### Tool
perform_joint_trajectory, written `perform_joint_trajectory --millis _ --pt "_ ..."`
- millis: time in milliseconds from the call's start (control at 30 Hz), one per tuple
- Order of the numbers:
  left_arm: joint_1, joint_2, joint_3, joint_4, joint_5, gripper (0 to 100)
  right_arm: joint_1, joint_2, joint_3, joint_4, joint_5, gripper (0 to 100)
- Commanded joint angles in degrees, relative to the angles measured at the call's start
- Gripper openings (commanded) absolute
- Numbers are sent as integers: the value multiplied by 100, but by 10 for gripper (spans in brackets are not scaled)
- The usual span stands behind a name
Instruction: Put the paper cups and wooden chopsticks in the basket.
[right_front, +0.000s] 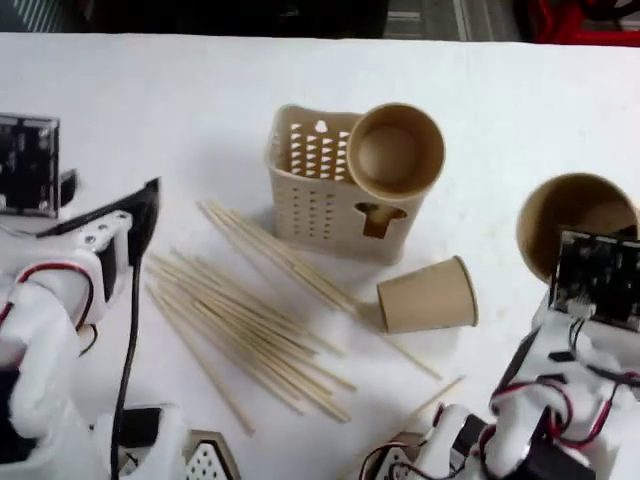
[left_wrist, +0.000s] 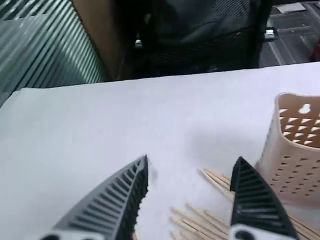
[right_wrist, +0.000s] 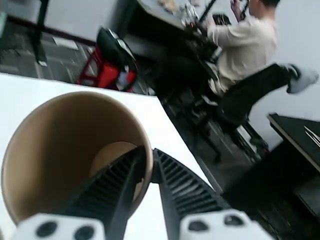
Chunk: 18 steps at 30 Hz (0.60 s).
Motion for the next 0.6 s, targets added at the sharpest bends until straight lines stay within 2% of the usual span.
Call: perform_joint_trajectory --millis 0,267,567 --pt "-505 -831 1319 -818 0 267 -444 110 -519 110 -167 20" --pt "-1376 -2237 4141 -1934 0 266 -1727 110 -818 110 -659 20" --pt "-1604 -4189 7121 -3033 26 264 -3284 110 -1169 101 -1073 20"
